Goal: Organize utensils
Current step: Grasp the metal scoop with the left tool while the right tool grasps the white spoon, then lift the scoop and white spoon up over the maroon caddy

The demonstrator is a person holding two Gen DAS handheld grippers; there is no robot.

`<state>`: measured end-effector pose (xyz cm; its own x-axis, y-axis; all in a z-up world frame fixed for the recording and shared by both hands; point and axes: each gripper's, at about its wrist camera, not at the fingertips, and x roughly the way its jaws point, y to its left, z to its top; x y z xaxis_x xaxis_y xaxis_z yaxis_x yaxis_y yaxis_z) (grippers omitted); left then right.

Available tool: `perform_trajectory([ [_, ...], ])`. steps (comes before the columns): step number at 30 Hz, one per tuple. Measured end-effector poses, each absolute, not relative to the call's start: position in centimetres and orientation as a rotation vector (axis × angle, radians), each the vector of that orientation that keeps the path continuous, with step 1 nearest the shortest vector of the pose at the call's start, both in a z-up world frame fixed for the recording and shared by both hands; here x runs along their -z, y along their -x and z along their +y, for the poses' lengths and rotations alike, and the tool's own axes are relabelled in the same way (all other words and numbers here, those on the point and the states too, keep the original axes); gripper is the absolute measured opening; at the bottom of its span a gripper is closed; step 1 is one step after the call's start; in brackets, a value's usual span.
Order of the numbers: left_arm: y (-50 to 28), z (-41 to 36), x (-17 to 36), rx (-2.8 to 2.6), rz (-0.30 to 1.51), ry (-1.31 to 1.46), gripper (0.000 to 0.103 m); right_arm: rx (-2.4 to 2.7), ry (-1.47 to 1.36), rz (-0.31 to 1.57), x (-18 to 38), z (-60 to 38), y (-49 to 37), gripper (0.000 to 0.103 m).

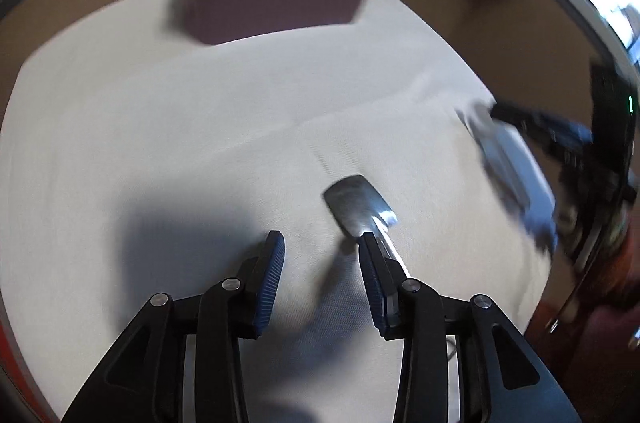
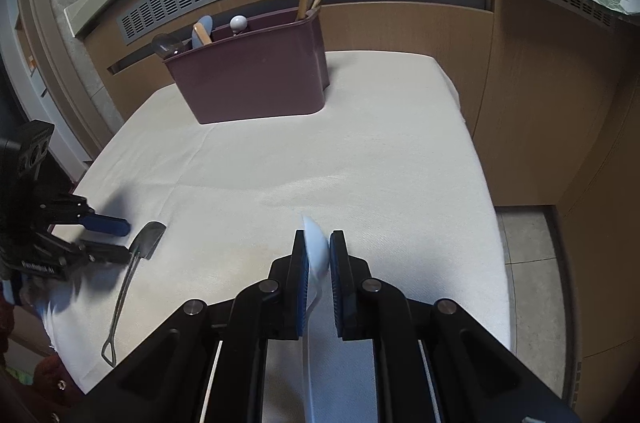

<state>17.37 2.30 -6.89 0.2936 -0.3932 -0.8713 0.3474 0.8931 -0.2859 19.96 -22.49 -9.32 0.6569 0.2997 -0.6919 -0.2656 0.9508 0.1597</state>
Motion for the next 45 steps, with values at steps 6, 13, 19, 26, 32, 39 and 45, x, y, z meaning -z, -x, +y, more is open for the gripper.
perform_trajectory([
  [6, -16.6, 0.6, 7.1, 0.429, 1.185, 0.249, 0.039, -0.316, -0.083, 0.783, 9.9, -23.1, -20.2, 0.01],
  [13, -16.6, -4.7, 7.3, 0.247, 1.09, 0.007, 0.039, -0.338, -0.016, 0.745, 9.2, -22.6, -18.8, 0.012],
  [19, -15.5, -5.4, 7.5, 0.207, 1.04, -0.05, 0.043, -0.359, 0.02, 0.814, 10.7, -23.2, -18.1, 0.023],
  [26, -14.4, -5.4, 7.7, 0.169, 1.034, -0.037, 0.043, -0.369, 0.079, 0.844, 12.0, -21.9, -18.3, 0.027],
  [32, -15.0, -5.3, 8.0, 0.163, 1.042, 0.005, 0.043, -0.367, 0.142, 0.844, 11.9, -20.3, -21.0, 0.035],
  [39, -14.4, -5.0, 8.0, 0.144, 1.029, 0.053, 0.043, -0.35, 0.14, 0.837, 11.6, -19.7, -22.5, 0.03],
  [45, -14.1, -5.0, 7.9, 0.107, 1.039, 0.094, 0.043, -0.332, 0.034, 0.759, 10.5, -21.3, -20.8, 0.03],
])
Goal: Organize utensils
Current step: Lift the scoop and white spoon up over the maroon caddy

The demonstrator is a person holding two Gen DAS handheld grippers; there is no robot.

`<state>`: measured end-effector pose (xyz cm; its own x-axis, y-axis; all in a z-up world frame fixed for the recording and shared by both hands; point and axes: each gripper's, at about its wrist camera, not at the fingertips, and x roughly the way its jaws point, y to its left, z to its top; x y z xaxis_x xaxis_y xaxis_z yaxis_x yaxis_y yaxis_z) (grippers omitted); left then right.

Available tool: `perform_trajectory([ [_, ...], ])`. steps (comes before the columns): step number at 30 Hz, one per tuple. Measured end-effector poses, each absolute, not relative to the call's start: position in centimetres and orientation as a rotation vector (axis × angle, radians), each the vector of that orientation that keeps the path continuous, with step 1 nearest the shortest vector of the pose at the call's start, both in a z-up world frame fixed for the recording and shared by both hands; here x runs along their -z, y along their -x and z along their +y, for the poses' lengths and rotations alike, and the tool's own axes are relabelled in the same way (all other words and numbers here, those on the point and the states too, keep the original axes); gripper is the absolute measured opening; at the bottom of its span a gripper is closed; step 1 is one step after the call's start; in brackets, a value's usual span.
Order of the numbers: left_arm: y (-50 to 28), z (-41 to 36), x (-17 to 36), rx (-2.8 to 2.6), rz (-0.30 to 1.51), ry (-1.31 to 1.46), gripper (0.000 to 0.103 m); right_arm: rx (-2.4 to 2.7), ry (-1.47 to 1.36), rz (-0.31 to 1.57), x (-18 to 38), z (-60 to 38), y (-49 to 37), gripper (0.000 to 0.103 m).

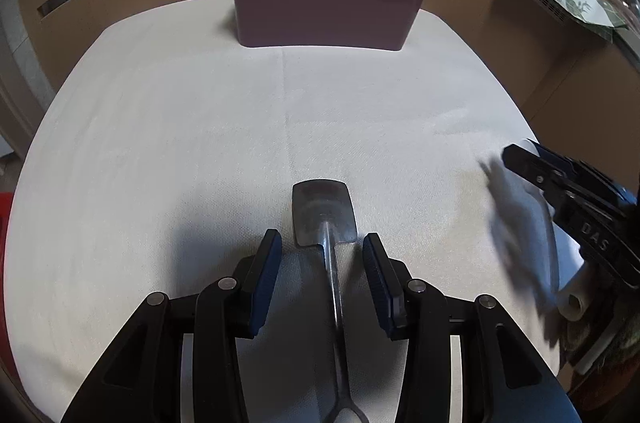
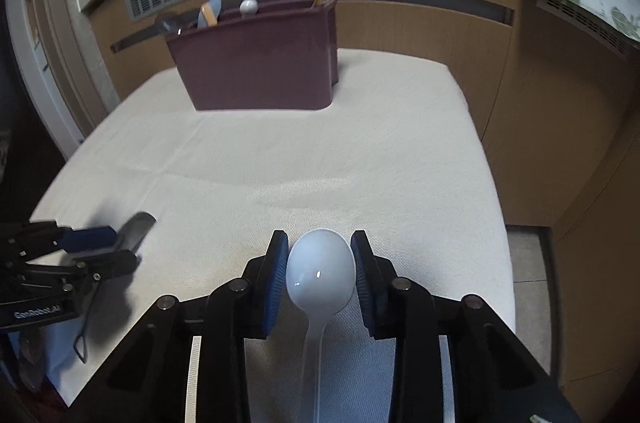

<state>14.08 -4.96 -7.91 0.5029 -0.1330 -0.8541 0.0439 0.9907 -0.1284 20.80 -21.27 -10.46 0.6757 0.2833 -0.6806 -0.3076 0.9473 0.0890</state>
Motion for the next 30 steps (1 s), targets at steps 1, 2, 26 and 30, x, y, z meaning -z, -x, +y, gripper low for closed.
perform_trajectory([
  [1, -14.1, -5.1, 7.9, 0.097, 1.041, 0.092, 0.043, -0.328, 0.022, 0.748, 10.3, -21.5, -20.5, 0.03],
  [2, -14.2, -5.2, 7.9, 0.09, 1.042, 0.09, 0.043, -0.326, 0.014, 0.74, 10.2, -21.7, -20.3, 0.03],
  [26, -12.8, -2.2, 2.6, 0.187, 0.754, 0.141, 0.033, -0.396, -0.066, 0.55, 6.2, -22.0, -17.4, 0.03],
  [30, -13.0, -1.4, 1.8, 0.184, 0.693, 0.146, 0.033, -0.39, -0.075, 0.583, 6.6, -21.6, -18.4, 0.03],
])
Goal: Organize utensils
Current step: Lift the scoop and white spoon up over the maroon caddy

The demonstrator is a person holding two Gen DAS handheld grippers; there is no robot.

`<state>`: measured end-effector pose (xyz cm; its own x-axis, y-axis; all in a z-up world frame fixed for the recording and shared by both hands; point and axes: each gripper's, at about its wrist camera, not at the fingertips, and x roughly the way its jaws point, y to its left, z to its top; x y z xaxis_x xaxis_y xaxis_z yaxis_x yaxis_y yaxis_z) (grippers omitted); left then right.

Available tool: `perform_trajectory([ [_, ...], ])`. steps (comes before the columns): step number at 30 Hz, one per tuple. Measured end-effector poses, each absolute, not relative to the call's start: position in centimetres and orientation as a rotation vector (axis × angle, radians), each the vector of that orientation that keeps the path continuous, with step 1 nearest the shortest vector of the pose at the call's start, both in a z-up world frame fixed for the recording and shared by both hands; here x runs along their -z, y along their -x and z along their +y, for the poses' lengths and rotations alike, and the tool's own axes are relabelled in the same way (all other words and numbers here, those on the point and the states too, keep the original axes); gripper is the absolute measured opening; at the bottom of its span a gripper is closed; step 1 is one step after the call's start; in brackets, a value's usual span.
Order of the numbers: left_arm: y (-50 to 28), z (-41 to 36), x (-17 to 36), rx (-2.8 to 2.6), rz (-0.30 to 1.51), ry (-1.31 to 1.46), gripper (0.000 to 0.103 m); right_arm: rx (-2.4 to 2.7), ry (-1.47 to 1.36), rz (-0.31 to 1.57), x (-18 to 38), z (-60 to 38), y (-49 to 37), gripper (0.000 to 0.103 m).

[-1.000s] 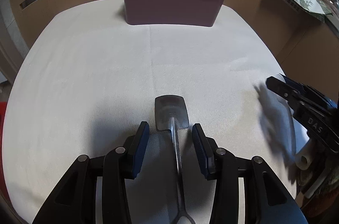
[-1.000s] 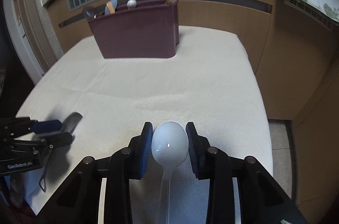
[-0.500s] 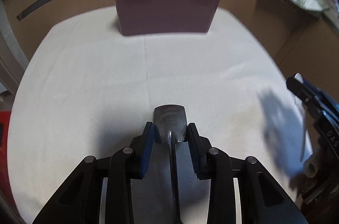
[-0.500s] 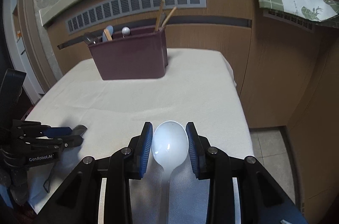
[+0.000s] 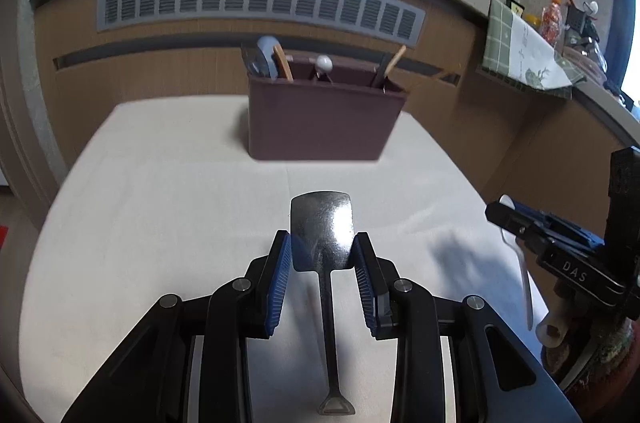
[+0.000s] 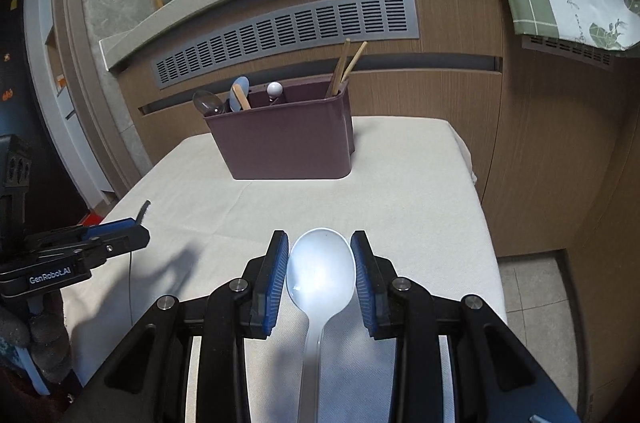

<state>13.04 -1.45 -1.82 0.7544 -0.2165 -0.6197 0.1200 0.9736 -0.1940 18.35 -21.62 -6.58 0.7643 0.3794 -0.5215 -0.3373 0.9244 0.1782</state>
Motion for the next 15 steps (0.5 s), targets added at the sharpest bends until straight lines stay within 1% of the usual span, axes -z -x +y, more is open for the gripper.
perform_trajectory([
  [2, -13.5, -0.6, -0.4, 0.184, 0.628, 0.156, 0.033, -0.382, -0.086, 0.587, 6.3, -21.4, -19.0, 0.03],
  [4, -14.4, 0.2, -3.8, 0.202, 0.55, 0.173, 0.033, -0.372, -0.069, 0.54, 4.4, -20.8, -19.6, 0.029],
  [5, -14.7, 0.6, -5.5, 0.205, 0.506, 0.182, 0.033, -0.373, -0.058, 0.492, 2.7, -20.4, -19.9, 0.029],
  [7, -16.1, 1.9, -10.9, 0.222, 0.376, 0.218, 0.033, -0.363, -0.018, 0.368, -1.7, -19.5, -20.3, 0.029],
  [8, -16.6, 2.2, -12.3, 0.231, 0.341, 0.231, 0.033, -0.344, 0.003, 0.277, -4.8, -18.8, -20.7, 0.03],
  [10, -18.7, 3.0, -15.4, 0.211, 0.246, 0.258, 0.033, -0.317, -0.033, 0.157, -9.2, -18.1, -21.9, 0.03],
  [11, -19.8, 3.3, -16.0, 0.205, 0.225, 0.268, 0.033, -0.316, -0.085, 0.106, -11.4, -17.8, -22.9, 0.03],
  [13, -22.3, 3.8, -16.0, 0.205, 0.193, 0.313, 0.033, -0.326, -0.15, 0.034, -13.4, -17.1, -24.6, 0.03],
  [15, -24.6, 4.2, -14.5, 0.156, 0.139, 0.345, 0.033, -0.343, -0.191, 0.0, -13.6, -16.1, -26.8, 0.03],
])
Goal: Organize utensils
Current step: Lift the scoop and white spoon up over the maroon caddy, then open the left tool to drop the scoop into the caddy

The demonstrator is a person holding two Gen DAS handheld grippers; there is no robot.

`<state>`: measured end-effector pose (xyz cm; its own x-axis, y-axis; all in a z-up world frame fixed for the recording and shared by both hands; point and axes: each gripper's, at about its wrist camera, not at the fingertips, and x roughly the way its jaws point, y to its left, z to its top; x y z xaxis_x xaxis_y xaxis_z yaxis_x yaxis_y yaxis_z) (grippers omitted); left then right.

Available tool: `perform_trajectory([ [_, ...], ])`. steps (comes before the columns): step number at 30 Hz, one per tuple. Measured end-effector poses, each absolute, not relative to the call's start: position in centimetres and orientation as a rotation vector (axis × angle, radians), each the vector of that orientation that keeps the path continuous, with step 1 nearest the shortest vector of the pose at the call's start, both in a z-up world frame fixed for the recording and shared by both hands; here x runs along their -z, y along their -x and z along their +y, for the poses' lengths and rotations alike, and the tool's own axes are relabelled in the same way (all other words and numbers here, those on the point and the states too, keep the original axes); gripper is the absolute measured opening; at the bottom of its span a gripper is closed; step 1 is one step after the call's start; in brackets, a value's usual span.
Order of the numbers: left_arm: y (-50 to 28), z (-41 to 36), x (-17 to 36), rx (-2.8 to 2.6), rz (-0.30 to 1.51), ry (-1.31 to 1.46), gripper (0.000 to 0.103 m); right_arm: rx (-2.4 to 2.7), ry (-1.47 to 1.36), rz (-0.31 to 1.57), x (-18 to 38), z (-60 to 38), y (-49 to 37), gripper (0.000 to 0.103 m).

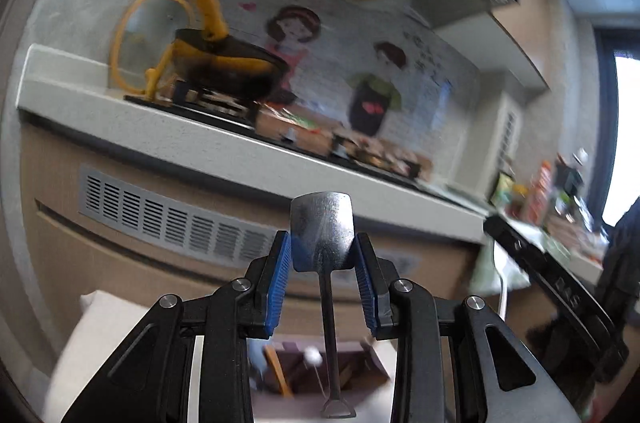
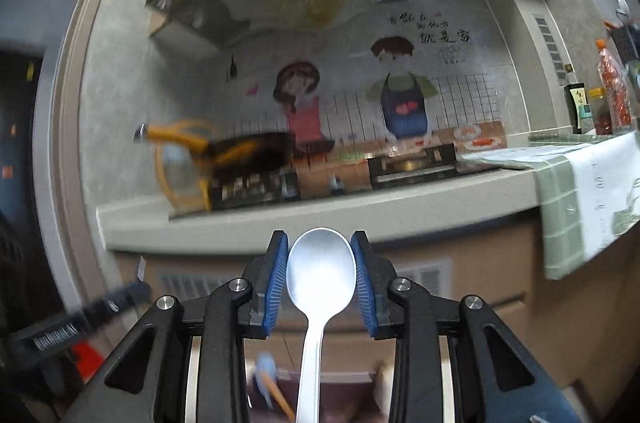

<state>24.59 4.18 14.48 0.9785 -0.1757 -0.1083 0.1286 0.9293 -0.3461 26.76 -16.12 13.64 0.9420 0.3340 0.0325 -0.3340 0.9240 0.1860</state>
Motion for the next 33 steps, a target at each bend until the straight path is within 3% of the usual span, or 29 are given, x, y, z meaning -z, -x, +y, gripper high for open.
perform_trajectory([
  [8, -31.7, 4.7, -7.2, 0.093, 0.221, 0.408, 0.033, -0.304, -0.174, 0.153, -7.5, -11.8, -34.1, 0.03],
  [17, -34.0, 1.7, -5.2, 0.122, 0.233, 0.317, 0.033, -0.256, -0.158, 0.197, -3.7, -11.2, -38.0, 0.03],
  [33, -31.7, 1.1, -1.9, 0.108, 0.349, 0.258, 0.033, -0.215, 0.013, 0.215, -0.3, -8.5, -35.5, 0.031],
])
